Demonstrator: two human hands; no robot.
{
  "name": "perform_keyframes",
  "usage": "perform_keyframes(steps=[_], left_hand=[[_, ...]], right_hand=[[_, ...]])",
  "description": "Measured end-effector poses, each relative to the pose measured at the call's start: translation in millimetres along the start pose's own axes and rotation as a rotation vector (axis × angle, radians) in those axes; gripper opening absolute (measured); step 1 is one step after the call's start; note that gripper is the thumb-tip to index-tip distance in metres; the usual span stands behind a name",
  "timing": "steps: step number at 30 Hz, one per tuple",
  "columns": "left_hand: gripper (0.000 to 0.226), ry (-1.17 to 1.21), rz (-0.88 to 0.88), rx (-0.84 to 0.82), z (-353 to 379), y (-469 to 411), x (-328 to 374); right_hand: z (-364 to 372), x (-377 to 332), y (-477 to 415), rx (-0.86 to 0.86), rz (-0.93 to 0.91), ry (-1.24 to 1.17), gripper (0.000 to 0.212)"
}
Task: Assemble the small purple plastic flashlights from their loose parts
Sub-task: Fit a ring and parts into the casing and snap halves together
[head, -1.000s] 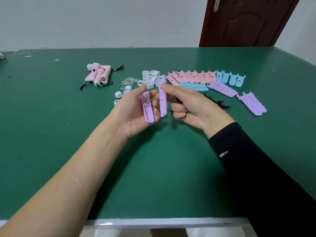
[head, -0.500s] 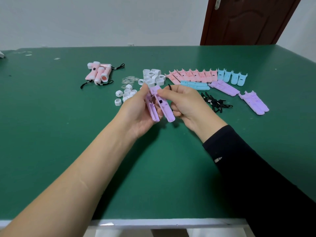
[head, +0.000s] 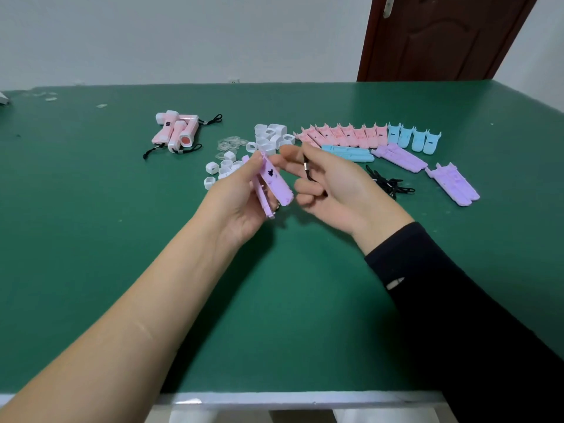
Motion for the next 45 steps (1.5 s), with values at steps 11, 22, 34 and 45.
perform_keyframes(steps=[11, 22, 34, 45], left_hand=[[0.016, 0.060, 0.019, 0.023, 0.5, -0.3, 6.0], [0.022, 0.105, 0.013, -0.146, -0.6, -1.8, 4.6], [0.026, 0.341, -0.077, -0.185, 0.2, -3.1, 7.0], [0.023, 0.383, -0.039, -0.179, 3.1, 2.6, 6.6]], right_hand=[[-6.0, 1.4, 0.5, 0.133, 0.056, 0.284, 0.031], [-2.9, 5.5, 0.9, 0.085, 0.060, 0.496, 0.026], [7.5, 5.0, 8.8, 0.371, -0.329, 0.508, 0.013], [10.3, 8.1, 7.4, 0.338, -0.306, 0.536, 0.016]])
Point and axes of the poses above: each hand's wrist, its own y-axis away from the middle knuckle, its own z-axis out of the palm, x = y × z, the point moved 1 cm from there along -y, towards the middle knuckle, and after that the axes turned 14 degrees about y, right-handed, at the moved point
